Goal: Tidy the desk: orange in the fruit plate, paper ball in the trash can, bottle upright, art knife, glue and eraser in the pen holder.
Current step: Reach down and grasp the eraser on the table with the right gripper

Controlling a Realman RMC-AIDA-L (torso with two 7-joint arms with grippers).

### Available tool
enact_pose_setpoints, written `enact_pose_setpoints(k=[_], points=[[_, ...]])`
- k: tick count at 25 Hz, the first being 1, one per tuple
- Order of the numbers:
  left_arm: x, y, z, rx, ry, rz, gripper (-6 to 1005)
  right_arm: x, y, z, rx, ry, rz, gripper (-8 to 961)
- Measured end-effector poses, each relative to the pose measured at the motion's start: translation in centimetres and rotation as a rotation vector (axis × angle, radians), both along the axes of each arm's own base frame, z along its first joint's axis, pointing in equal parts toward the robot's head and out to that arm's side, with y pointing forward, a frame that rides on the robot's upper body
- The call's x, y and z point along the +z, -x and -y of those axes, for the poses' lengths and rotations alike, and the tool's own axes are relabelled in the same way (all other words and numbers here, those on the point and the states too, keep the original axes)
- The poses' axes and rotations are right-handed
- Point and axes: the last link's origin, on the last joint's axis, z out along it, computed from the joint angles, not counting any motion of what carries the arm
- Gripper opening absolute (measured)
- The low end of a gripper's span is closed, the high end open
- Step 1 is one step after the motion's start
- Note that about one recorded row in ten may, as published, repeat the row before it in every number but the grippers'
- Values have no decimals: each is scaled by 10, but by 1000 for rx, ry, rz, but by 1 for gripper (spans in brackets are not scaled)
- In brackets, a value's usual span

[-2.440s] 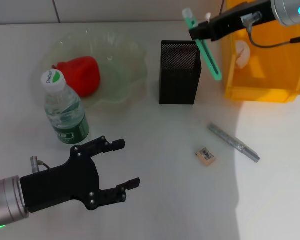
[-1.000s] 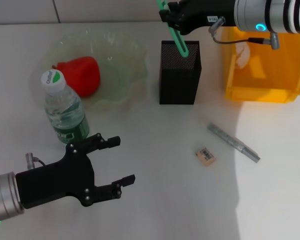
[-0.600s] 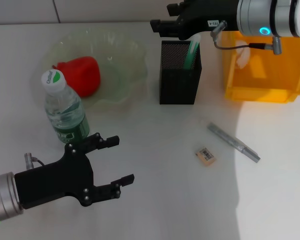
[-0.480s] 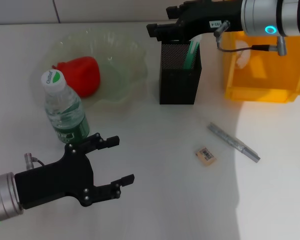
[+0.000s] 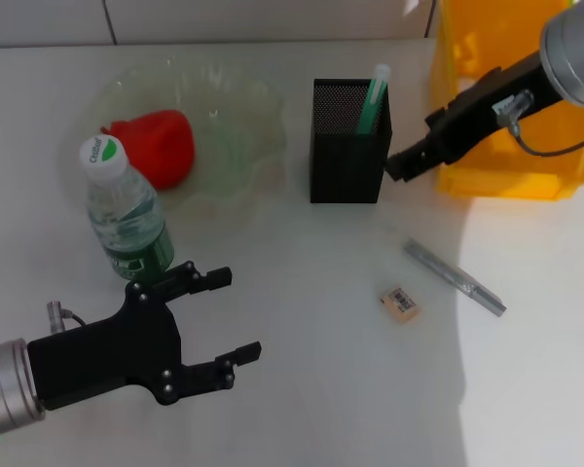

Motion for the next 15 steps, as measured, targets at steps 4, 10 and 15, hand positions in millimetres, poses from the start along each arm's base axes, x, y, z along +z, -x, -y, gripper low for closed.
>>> enact_pose_setpoints(k=[4,10,15], points=[[-1,-1,1,0,1,3,802,-8,-3,8,-29,74,76,797],[-5,-2,3,1,11,9,802,-24,-17,16,-84,164,141,793],[-6,-3,4,-2,15,15,802,-44,-32,22,-104,226,211,785]])
